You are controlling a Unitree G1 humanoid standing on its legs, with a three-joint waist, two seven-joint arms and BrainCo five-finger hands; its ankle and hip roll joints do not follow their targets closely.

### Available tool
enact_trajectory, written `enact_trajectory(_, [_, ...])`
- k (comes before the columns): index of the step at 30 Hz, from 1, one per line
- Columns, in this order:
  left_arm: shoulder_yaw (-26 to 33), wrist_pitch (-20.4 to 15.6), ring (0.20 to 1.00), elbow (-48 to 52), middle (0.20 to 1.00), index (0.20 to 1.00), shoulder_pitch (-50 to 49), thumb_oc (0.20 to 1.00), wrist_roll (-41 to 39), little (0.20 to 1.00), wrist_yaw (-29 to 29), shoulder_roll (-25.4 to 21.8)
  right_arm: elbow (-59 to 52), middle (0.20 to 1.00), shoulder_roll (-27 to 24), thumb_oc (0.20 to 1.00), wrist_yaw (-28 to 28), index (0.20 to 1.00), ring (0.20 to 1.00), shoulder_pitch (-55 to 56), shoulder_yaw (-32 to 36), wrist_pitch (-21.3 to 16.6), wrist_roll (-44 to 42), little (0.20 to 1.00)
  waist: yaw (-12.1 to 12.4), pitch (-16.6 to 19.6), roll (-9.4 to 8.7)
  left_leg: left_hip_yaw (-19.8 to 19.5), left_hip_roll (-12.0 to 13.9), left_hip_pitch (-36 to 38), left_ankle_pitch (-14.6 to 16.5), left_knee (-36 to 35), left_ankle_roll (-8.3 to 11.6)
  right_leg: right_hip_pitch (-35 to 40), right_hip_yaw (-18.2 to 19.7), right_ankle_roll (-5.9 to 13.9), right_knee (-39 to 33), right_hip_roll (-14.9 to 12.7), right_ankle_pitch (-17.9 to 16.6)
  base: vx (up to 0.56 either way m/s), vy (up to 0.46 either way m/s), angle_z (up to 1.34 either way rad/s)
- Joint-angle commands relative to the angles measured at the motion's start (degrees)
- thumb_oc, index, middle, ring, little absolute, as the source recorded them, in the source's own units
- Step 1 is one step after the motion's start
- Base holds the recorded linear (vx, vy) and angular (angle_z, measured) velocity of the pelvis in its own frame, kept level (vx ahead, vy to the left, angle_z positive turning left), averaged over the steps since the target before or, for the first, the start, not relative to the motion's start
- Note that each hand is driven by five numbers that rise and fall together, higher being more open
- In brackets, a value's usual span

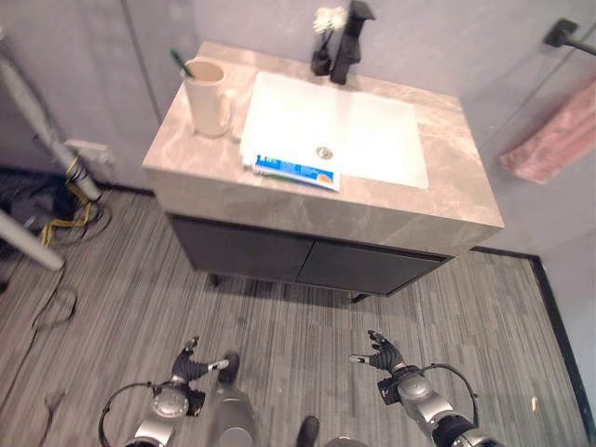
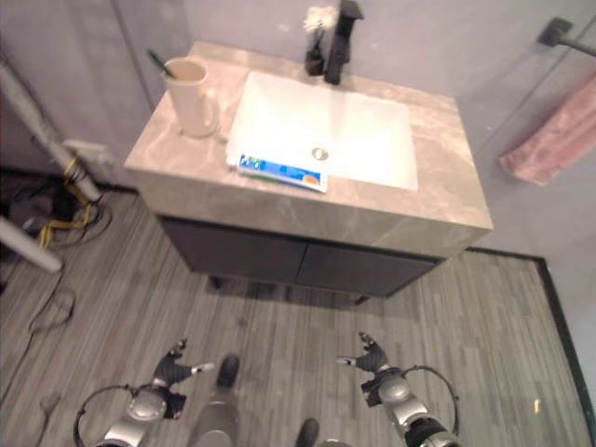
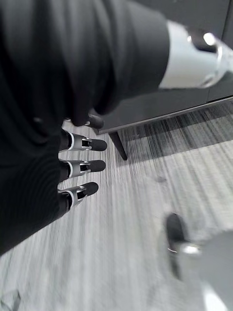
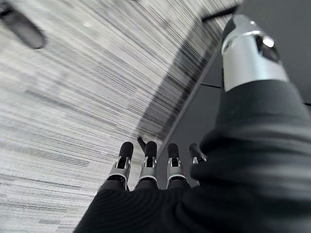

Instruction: Put brush and paste in cup on sink, flatten towel.

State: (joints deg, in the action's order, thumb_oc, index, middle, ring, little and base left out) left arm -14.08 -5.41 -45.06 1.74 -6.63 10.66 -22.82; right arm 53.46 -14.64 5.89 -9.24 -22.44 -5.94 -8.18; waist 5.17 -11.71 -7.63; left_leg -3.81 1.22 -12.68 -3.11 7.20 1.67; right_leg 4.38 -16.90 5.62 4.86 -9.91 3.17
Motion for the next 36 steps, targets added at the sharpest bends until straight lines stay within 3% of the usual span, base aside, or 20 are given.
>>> enact_trajectory(1, [-0.03,-2.14,1.000,5.27,1.000,1.000,-2.65,1.000,1.38,1.000,-0.60,-4.14,-4.01,1.000,0.01,1.000,-0.61,1.000,1.000,-0.61,1.87,-1.11,-0.10,1.000,1.95,2.51,0.57,1.65,-2.78,0.90,9.24,7.51,-1.97,-4.00,2.62,4.71,4.94,-6.37,-8.24,0.12,0.264,-0.15])
enact_trajectory(5, [0.63,-1.54,1.000,7.31,1.000,1.000,-4.68,1.000,3.04,1.000,-1.38,-4.89,-5.06,1.000,0.78,1.000,-1.22,1.000,1.000,-0.27,1.01,-1.00,1.24,1.000,2.36,2.03,1.62,3.05,-4.08,3.81,10.84,7.63,-3.64,-6.22,-0.57,3.97,12.55,-8.65,-10.38,0.15,0.340,-0.20])
enact_trajectory(7, [0.55,-1.43,1.000,8.55,1.000,1.000,-5.65,1.000,5.16,1.000,-2.33,-5.50,-7.02,1.000,0.81,1.000,-2.17,1.000,1.000,0.52,-0.06,-1.26,2.08,1.000,1.69,0.95,2.68,2.49,-4.17,6.24,10.62,6.64,-4.66,-8.61,1.30,4.01,19.95,-6.58,-11.24,0.14,0.299,-0.34])
enact_trajectory(10, [0.27,-1.35,1.000,9.38,1.000,1.000,-5.95,1.000,5.69,1.000,-2.55,-5.36,-8.94,1.000,0.15,1.000,-2.54,1.000,1.000,1.51,-0.14,-1.64,1.76,1.000,0.35,1.05,3.10,1.35,-4.83,7.72,10.00,4.94,-4.87,-11.04,4.73,3.47,21.86,-1.10,-8.73,0.08,0.100,0.17])
enact_trajectory(11, [0.22,-1.54,1.000,9.27,1.000,1.000,-6.01,1.000,5.91,1.000,-2.35,-5.05,-9.01,1.000,0.04,1.000,-2.65,1.000,1.000,1.72,0.07,-1.65,1.30,1.000,0.17,1.52,3.07,1.43,-5.12,8.20,9.67,4.08,-4.93,-11.61,3.16,3.43,20.48,-0.94,-8.84,0.14,0.121,0.24])
enact_trajectory(14, [-0.23,-1.70,1.000,11.47,1.000,1.000,-6.88,1.000,5.31,1.000,-2.79,-4.70,-9.16,1.000,-0.15,1.000,-2.31,1.000,1.000,1.27,0.67,-1.80,0.32,1.000,0.19,1.40,3.78,2.29,-3.93,10.18,10.04,2.51,-4.58,-12.65,-1.20,4.11,15.44,-4.44,-10.43,0.15,-0.009,0.03])
enact_trajectory(16, [-0.96,-1.92,1.000,11.52,1.000,1.000,-6.49,1.000,4.77,1.000,-2.87,-5.06,-8.59,1.000,-0.40,1.000,-1.82,1.000,1.000,-0.06,0.74,-1.88,-0.43,1.000,-0.26,0.91,2.92,1.27,-3.87,10.94,10.62,1.79,-3.65,-13.12,2.68,6.20,5.09,-4.96,-14.25,0.20,-0.209,-0.19])
enact_trajectory(17, [-0.80,-2.07,1.000,12.10,1.000,1.000,-6.48,1.000,4.65,1.000,-2.72,-5.13,-8.22,1.000,-0.28,1.000,-1.51,1.000,1.000,-1.22,0.65,-1.75,-0.19,1.000,0.31,0.85,2.86,1.54,-3.14,11.37,10.96,1.50,-3.11,-13.80,1.30,7.73,1.45,-7.47,-17.65,0.11,-0.148,0.50])
enact_trajectory(18, [-0.78,-2.05,1.000,12.13,1.000,1.000,-6.49,1.000,4.64,1.000,-2.73,-5.13,-8.16,1.000,-0.27,1.000,-1.50,1.000,1.000,-1.27,0.65,-1.76,-0.19,1.000,0.34,0.79,3.02,1.53,-2.96,11.50,11.09,1.51,-3.08,-13.45,1.18,7.73,0.98,-7.22,-17.89,0.17,-0.203,0.05])
enact_trajectory(19, [-0.39,-1.96,1.000,13.12,1.000,1.000,-6.88,1.000,4.31,1.000,-2.62,-5.17,-8.14,1.000,-0.29,1.000,-1.25,1.000,1.000,-2.32,0.47,-1.47,0.42,1.000,0.84,0.59,3.14,1.86,-1.82,12.01,11.67,1.80,-2.43,-12.99,-0.68,8.56,-0.55,-9.01,-19.85,0.12,-0.114,-0.30])
enact_trajectory(21, [-0.31,-2.00,1.000,13.18,1.000,1.000,-6.76,1.000,4.18,1.000,-2.50,-5.34,-8.35,1.000,-0.47,1.000,-1.31,1.000,1.000,-2.46,0.53,-1.40,0.54,1.000,0.78,0.30,2.83,1.59,-1.80,12.40,12.24,2.11,-2.19,-12.78,0.36,8.97,-0.77,-9.17,-21.28,0.19,-0.189,-0.29])
enact_trajectory(23, [-0.78,-2.01,1.000,12.13,1.000,1.000,-5.86,1.000,4.56,1.000,-2.16,-5.33,-8.53,1.000,-1.04,1.000,-1.73,1.000,1.000,-2.18,0.26,-1.33,0.70,1.000,0.72,1.03,1.80,0.96,-1.33,12.83,13.69,2.52,-1.41,-11.53,1.48,7.97,0.29,-6.82,-15.03,0.28,-0.224,0.04])
enact_trajectory(26, [-0.58,-2.02,1.000,10.52,1.000,1.000,-5.24,1.000,4.42,1.000,-1.60,-4.97,-8.01,1.000,-1.49,1.000,-1.74,1.000,1.000,-2.77,-0.28,-1.36,1.30,1.000,0.56,1.73,1.87,0.06,0.46,14.14,13.08,1.90,-0.13,-11.59,0.16,6.95,1.56,-4.78,-12.28,0.22,-0.179,0.19])
enact_trajectory(29, [0.04,-1.96,1.000,10.00,1.000,1.000,-5.66,1.000,2.83,1.000,-1.72,-4.21,-9.12,1.000,-2.44,1.000,-1.96,1.000,1.000,-1.47,-0.62,-1.65,0.81,1.000,-0.14,2.93,1.63,-0.87,3.76,14.14,9.89,3.71,2.42,-9.11,-2.23,4.66,-0.91,-0.43,-8.43,0.22,-0.313,0.30])
enact_trajectory(30, [-1.35,-2.03,1.000,8.35,1.000,1.000,-3.11,1.000,2.10,1.000,-1.49,-3.27,-8.31,1.000,-3.37,1.000,-0.89,1.000,1.000,-1.72,-0.48,-1.89,0.21,1.000,-0.56,1.80,1.08,1.04,5.70,8.72,5.55,12.29,3.92,-7.39,-4.12,3.12,-2.75,0.69,-7.39,0.13,-0.328,0.73])
enact_trajectory(32, [-1.35,-2.04,1.000,8.34,1.000,1.000,-3.10,1.000,2.10,1.000,-1.49,-3.26,-8.31,1.000,-3.37,1.000,-0.89,1.000,1.000,-1.72,-0.47,-1.89,0.21,1.000,-0.59,1.83,1.09,1.00,5.71,8.65,5.58,12.36,3.92,-7.41,-4.15,3.12,-2.76,0.70,-7.40,0.06,-0.138,0.51])
enact_trajectory(33, [-2.38,-2.12,1.000,8.23,1.000,1.000,-1.72,1.000,1.82,1.000,-1.09,-1.98,-6.89,1.000,-3.81,1.000,-0.14,1.000,1.000,-1.91,0.39,-1.69,0.04,1.000,-0.11,1.66,1.34,2.47,2.18,7.07,7.67,10.29,3.05,-6.51,-4.04,2.93,-4.37,1.07,-7.16,0.06,-0.051,0.02])
enact_trajectory(34, [-2.40,-2.12,1.000,8.21,1.000,1.000,-1.68,1.000,1.82,1.000,-1.08,-2.00,-6.88,1.000,-3.79,1.000,-0.14,1.000,1.000,-1.93,0.42,-1.69,0.05,1.000,-0.25,1.80,1.15,2.41,1.92,6.89,7.35,10.05,2.96,-6.73,-4.13,2.97,-4.37,0.82,-7.24,0.10,-0.009,-0.18])
enact_trajectory(35, [-2.83,-2.15,1.000,8.28,1.000,1.000,-1.48,1.000,2.13,1.000,-1.08,-1.72,-6.45,1.000,-3.60,1.000,0.07,1.000,1.000,-1.89,1.19,-1.73,-0.63,1.000,-0.72,2.45,1.67,3.19,-0.03,6.09,8.22,1.71,1.65,-6.96,-3.89,3.42,-4.92,1.41,-7.39,0.04,0.044,-0.11])
enact_trajectory(36, [-2.84,-2.16,1.000,8.28,1.000,1.000,-1.51,1.000,2.13,1.000,-1.08,-1.71,-6.45,1.000,-3.60,1.000,0.07,1.000,1.000,-1.85,1.17,-1.74,-0.64,1.000,-0.67,2.54,1.58,3.28,-0.11,6.51,7.79,0.84,1.64,-6.98,-3.81,3.45,-4.93,1.32,-7.37,0.08,0.099,0.19])
